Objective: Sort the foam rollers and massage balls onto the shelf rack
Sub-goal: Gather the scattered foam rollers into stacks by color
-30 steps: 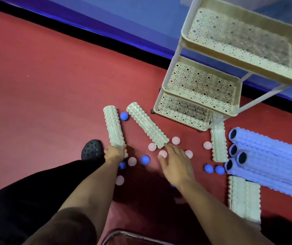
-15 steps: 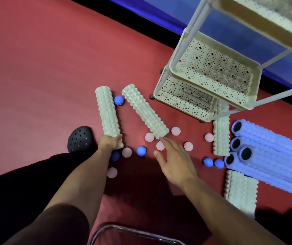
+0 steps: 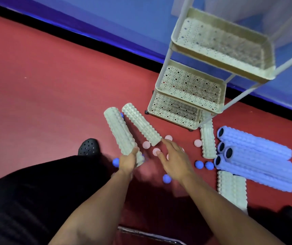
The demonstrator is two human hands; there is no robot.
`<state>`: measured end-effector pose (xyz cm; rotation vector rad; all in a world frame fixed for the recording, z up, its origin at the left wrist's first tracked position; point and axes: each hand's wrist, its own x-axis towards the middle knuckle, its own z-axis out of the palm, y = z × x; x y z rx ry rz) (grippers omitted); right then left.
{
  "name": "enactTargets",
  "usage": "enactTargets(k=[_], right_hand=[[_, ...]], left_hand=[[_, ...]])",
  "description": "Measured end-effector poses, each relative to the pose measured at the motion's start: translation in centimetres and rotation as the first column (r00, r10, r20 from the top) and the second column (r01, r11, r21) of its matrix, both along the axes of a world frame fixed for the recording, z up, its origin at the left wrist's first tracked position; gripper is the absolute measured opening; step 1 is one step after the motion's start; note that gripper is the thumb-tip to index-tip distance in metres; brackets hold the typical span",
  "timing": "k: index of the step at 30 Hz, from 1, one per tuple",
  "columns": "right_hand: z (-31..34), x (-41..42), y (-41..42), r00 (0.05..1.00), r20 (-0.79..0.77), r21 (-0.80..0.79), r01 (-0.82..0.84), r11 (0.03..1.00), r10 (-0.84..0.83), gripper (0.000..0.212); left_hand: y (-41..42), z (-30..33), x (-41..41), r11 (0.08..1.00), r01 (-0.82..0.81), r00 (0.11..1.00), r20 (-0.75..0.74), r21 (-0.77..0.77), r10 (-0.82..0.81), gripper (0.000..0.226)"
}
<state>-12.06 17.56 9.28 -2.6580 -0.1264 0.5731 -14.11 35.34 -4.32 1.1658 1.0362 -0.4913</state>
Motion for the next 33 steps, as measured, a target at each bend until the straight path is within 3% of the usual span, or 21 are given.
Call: enactTargets(k=[3, 7, 9, 11, 15, 17, 21, 25, 28, 31, 33], right_hand=[[3.1, -0.7, -1.9, 0.998, 0.060, -0.012, -0.034, 0.999, 0.035, 0.060], [6.8, -2.6, -6.5, 0.986, 0.132, -0.067, -0.097, 0.993, 0.105, 0.064], [7.9, -4.1, -9.4, 0.973, 0.158, -0.115, -0.151, 0.982, 0.168, 0.069], [8.6, -5.8, -12.1, 0.966, 0.159, -0.153, -0.179, 0.972, 0.203, 0.074], [9.6, -9.2, -16.7, 0.970, 0.156, -0.158, -0.160, 0.974, 0.185, 0.085], [9.6, -10.7, -18.7, 0.977, 0.166, -0.114, -0.115, 0.987, 0.133, 0.087], [9.6, -12.6, -22.7, 0.984, 0.176, -0.060, -0.016, 0.998, 0.026, 0.087], [8.2, -13.5, -26.2, 0.998, 0.034, 0.005, 0.050, 0.999, -0.050, 0.088], [5.4, -14.7, -28.7, 0.984, -0.062, 0.156, 0.173, 0.972, -0.165, 0.087], [3.0, -15.5, -30.8, 0.959, -0.097, 0.254, 0.283, 0.925, -0.266, 0.086], [1.2, -15.7, -32.1, 0.939, -0.134, 0.271, 0.342, 0.899, -0.317, 0.079]], left_hand=[[-2.0, 4.1, -2.2, 0.975, 0.145, 0.988, 0.033, 0.169, -0.152, 0.051], [-2.9, 9.9, -3.8, 0.818, 0.398, 0.869, 0.116, 0.416, -0.482, 0.044], [-3.1, 12.8, -3.8, 0.659, 0.540, 0.725, 0.108, 0.524, -0.680, 0.045], [-3.9, 15.7, -3.5, 0.410, 0.632, 0.521, 0.031, 0.658, -0.853, 0.049], [-7.9, 21.3, -2.8, -0.043, 0.568, 0.113, -0.129, 0.822, -0.985, 0.059], [-10.3, 23.9, -2.6, -0.187, 0.501, -0.036, -0.195, 0.845, -0.980, 0.056], [-15.2, 26.5, -1.8, -0.373, 0.397, -0.293, -0.270, 0.839, -0.917, 0.052], [-20.5, 26.8, -1.4, -0.458, 0.244, -0.508, -0.290, 0.855, -0.811, 0.051], [-23.8, 25.3, -0.6, -0.486, 0.179, -0.603, -0.295, 0.855, -0.741, 0.054], [-26.3, 22.3, 0.7, -0.400, 0.175, -0.607, -0.221, 0.900, -0.763, 0.072], [-27.8, 19.4, 1.0, -0.314, 0.198, -0.555, -0.157, 0.929, -0.817, 0.086]])
